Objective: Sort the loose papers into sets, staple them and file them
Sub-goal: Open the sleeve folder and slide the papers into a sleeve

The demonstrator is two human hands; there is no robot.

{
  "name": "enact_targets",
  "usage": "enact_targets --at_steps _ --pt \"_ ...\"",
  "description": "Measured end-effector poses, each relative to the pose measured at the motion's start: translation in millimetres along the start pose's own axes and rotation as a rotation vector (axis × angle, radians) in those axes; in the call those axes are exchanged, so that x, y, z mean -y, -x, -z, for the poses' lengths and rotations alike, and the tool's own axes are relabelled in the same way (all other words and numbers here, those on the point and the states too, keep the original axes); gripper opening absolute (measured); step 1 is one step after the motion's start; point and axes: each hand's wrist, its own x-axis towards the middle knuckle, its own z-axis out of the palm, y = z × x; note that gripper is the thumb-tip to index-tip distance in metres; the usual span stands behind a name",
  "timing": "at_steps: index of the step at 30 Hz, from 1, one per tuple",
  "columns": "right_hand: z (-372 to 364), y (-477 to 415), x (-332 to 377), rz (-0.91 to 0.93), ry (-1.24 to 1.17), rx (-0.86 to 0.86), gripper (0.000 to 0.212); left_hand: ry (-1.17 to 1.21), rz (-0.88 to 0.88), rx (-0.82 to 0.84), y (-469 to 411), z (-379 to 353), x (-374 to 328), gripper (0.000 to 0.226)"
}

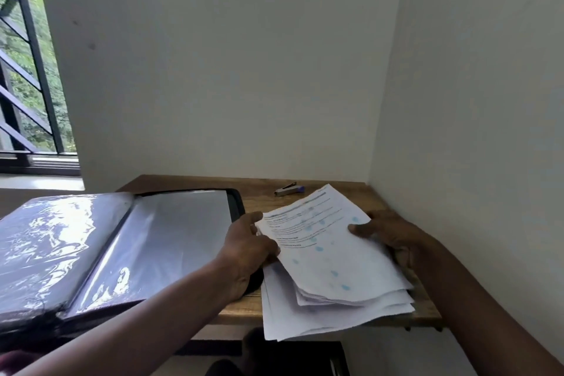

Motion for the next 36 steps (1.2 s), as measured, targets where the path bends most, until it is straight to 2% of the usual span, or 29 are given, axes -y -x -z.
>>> enact_targets --at_steps 1,5,7,9,11,13,17,19,22,23,25,27,28,30,32,36 --pt "-1.5 -0.2 2.2 0.056 -0.102 -0.024 0.039 -0.011 -0.033 -0.022 -1.5 -0.6 -0.4 0.068" --pt "-0.7 -2.2 36.5 0.392 -0.305 -0.099 0.056 -0.083 -0.225 -0.124 -17.6 -8.0 -21.8 0.068" --pt "1.4 -6.9 59.4 0.536 -0.298 -0.127 0.054 -0.017 -0.261 -0.084 -28.9 -12.2 -44.0 0.077" --pt "1.5 -10.2 84.1 0.644 -0.291 -0.121 0.060 0.084 -0.215 0.031 -48.5 -12.8 -68.7 0.089" --pt "1.3 -16.5 105.1 0.720 -0.265 -0.126 0.065 0.133 -0.242 0.174 -71.7 -12.4 -88.1 0.072" --pt "3.4 -28.7 113.5 0.767 -0.237 -0.154 0.068 0.167 -0.334 0.219 -93.2 -14.1 -98.0 0.048" --pt "2.1 -62.9 83.9 0.697 -0.144 -0.165 0.074 0.125 -0.469 0.124 -128.9 -8.6 -86.3 0.036" --pt "-10.1 -77.9 50.6 0.644 -0.126 -0.124 0.063 0.011 -0.484 0.105 -142.8 -4.9 -62.3 0.034" --pt "-27.8 -94.4 14.9 0.606 -0.010 -0.239 0.034 -0.135 -0.555 0.072 -147.7 -5.0 -37.0 0.032" --pt "-31.4 -96.3 11.6 0.618 0.045 -0.294 0.034 -0.159 -0.591 0.036 -149.7 -5.7 -35.6 0.030" --pt "-33.2 -100.2 15.7 0.720 0.094 -0.414 0.051 -0.162 -0.657 -0.036 -154.3 -6.4 -41.2 0.025" --pt "-38.0 -99.3 22.4 0.862 0.096 -0.433 0.032 -0.139 -0.679 -0.101 -160.2 -6.7 -48.2 0.018" --pt "-41.6 -99.7 23.0 0.855 0.069 -0.451 0.025 -0.133 -0.655 -0.132 -163.7 -6.3 -47.7 0.015" --pt "-48.9 -107.0 15.8 0.711 -0.018 -0.442 0.034 -0.125 -0.562 -0.128 -166.8 -6.2 -39.7 0.011" --pt "-55.5 -111.6 2.1 0.575 0.020 -0.422 0.041 -0.161 -0.454 -0.064 -168.6 -4.2 -28.6 0.018" --pt "-55.1 -115.1 1.6 0.481 0.034 -0.435 0.031 -0.200 -0.274 0.062 -178.4 13.2 -29.1 0.029"
